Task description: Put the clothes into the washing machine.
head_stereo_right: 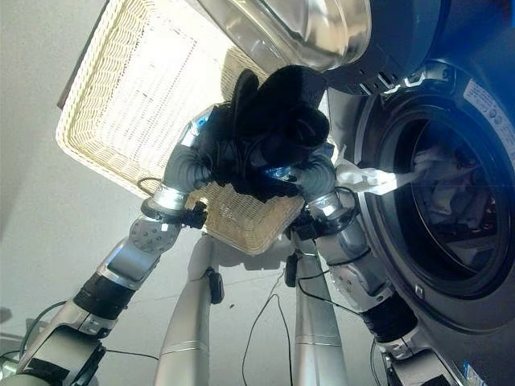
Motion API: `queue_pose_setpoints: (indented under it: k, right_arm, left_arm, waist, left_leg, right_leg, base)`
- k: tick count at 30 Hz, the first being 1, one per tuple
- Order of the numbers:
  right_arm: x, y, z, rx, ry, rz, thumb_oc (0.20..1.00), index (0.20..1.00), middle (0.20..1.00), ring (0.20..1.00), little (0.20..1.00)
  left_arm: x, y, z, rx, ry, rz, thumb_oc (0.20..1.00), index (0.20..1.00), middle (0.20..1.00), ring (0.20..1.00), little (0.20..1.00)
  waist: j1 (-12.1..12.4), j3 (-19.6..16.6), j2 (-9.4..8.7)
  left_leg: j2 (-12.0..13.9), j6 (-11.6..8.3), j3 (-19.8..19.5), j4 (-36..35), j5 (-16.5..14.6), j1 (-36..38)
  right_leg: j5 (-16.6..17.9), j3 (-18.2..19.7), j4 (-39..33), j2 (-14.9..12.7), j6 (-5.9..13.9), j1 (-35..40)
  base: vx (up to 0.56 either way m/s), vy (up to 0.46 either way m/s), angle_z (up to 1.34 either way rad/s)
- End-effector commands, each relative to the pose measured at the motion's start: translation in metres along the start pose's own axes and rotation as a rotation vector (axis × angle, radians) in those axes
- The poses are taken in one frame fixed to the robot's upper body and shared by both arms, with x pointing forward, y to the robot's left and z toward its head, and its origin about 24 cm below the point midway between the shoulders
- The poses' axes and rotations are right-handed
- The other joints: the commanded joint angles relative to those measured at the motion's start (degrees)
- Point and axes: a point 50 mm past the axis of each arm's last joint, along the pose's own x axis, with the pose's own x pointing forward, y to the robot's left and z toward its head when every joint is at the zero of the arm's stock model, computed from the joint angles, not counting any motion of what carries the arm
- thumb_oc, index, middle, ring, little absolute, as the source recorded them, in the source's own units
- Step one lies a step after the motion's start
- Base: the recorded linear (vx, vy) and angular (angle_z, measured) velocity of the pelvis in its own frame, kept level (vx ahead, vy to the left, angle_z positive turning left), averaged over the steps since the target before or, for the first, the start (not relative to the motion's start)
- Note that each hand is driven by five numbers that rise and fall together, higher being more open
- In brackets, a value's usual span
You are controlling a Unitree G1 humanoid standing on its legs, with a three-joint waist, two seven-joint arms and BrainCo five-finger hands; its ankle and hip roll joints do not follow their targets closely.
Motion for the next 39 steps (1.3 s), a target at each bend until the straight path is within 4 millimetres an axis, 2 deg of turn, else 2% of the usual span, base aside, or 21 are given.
queue_pose_setpoints:
  k: [1, 6, 7, 8, 17, 18, 19, 28, 39]
  right_arm:
    - [0.008, 0.029, 0.017, 0.032, -0.083, 0.129, 1.0, 1.0, 1.0, 1.0, 1.0]
    - [0.01, 0.028, 0.016, 0.059, -0.084, 0.123, 1.0, 1.0, 1.0, 1.0, 1.0]
    - [0.011, 0.028, 0.016, 0.056, -0.087, 0.123, 0.947, 0.947, 0.947, 0.947, 0.947]
    - [0.011, 0.028, 0.016, 0.057, -0.09, 0.112, 0.2, 0.2, 0.2, 0.2, 0.2]
    - [0.011, 0.028, 0.017, 0.117, -0.113, 0.111, 0.2, 0.2, 0.2, 0.2, 0.2]
    - [0.011, 0.028, 0.017, 0.126, -0.116, 0.108, 0.2, 0.2, 0.2, 0.2, 0.2]
    - [0.011, 0.027, 0.017, 0.133, -0.118, 0.105, 0.2, 0.2, 0.2, 0.2, 0.2]
    - [0.01, 0.025, 0.019, 0.17, -0.152, 0.074, 0.2, 0.2, 0.2, 0.2, 0.2]
    - [0.008, 0.022, 0.017, 0.287, -0.159, 0.054, 0.2, 0.2, 0.2, 0.2, 0.2]
  left_arm:
    - [0.016, -0.019, 0.044, -0.068, -0.243, -0.079, 0.2, 0.2, 0.2, 0.2, 0.2]
    - [0.021, -0.023, 0.05, -0.08, -0.28, -0.075, 0.2, 0.2, 0.2, 0.2, 0.2]
    - [0.022, -0.023, 0.051, -0.084, -0.284, -0.073, 0.2, 0.2, 0.2, 0.2, 0.2]
    - [0.023, -0.024, 0.053, -0.084, -0.291, -0.074, 0.2, 0.2, 0.2, 0.2, 0.2]
    - [0.025, -0.028, 0.052, -0.036, -0.276, -0.044, 0.2, 0.2, 0.2, 0.2, 0.2]
    - [0.025, -0.027, 0.051, -0.029, -0.264, -0.017, 0.438, 0.438, 0.438, 0.438, 0.438]
    - [0.024, -0.026, 0.05, -0.025, -0.256, 0.008, 1.0, 1.0, 1.0, 1.0, 1.0]
    - [0.017, -0.013, 0.033, 0.028, -0.149, 0.242, 1.0, 1.0, 1.0, 1.0, 1.0]
    - [0.008, -0.002, 0.025, 0.042, -0.088, 0.397, 1.0, 1.0, 1.0, 1.0, 1.0]
  waist:
    - [-0.58, 0.61, 0.51]
    - [-0.67, 0.61, 0.29]
    - [-0.68, 0.61, 0.25]
    - [-0.73, 0.61, 0.16]
    - [-0.82, 0.61, 0.03]
    - [-0.8, 0.61, 0.02]
    - [-0.76, 0.61, 0.05]
    - [-0.11, 0.61, 0.06]
    - [0.45, 0.61, 0.2]
  left_leg:
    - [-2.54, -0.9, 1.79, 8.43, -5.77, -2.25]
    - [-2.63, -0.8, 1.87, 8.63, -5.92, -2.31]
    - [-2.65, -0.81, 1.86, 8.68, -5.92, -2.32]
    - [-2.56, -0.87, 1.87, 8.76, -5.89, -2.41]
    - [-2.88, -0.82, 1.6, 9.32, -6.04, -2.98]
    - [-2.88, -0.84, 1.56, 9.26, -6.07, -2.96]
    - [-2.87, -0.85, 1.55, 9.23, -6.06, -2.97]
    - [-3.1, -0.87, 1.0, 9.02, -5.99, -2.9]
    - [-3.1, -0.95, 0.72, 8.56, -5.83, -2.46]
  right_leg:
    - [14.7, -2.79, -17.71, 2.64, 6.4, 5.5]
    - [14.72, -2.77, -17.56, 2.67, 6.43, 5.38]
    - [14.73, -2.78, -17.55, 2.67, 6.45, 5.38]
    - [14.71, -2.78, -17.37, 2.63, 6.48, 5.29]
    - [14.91, -2.75, -17.14, 2.65, 6.53, 4.76]
    - [14.87, -2.75, -17.21, 2.64, 6.54, 4.81]
    - [14.82, -2.76, -17.22, 2.65, 6.53, 4.81]
    - [14.98, -3.27, -17.53, 2.19, 6.75, 5.08]
    - [15.12, -3.78, -17.81, 1.82, 6.91, 5.41]
  base:
    - [0.0, 0.0, 0.0]
    - [0.0, 0.0, 0.0]
    - [0.0, 0.0, 0.0]
    - [0.0, 0.0, 0.0]
    - [0.0, 0.0, 0.0]
    - [0.0, 0.0, 0.0]
    - [0.0, 0.0, 0.0]
    - [0.0, 0.0, 0.0]
    - [0.0, 0.0, 0.0]
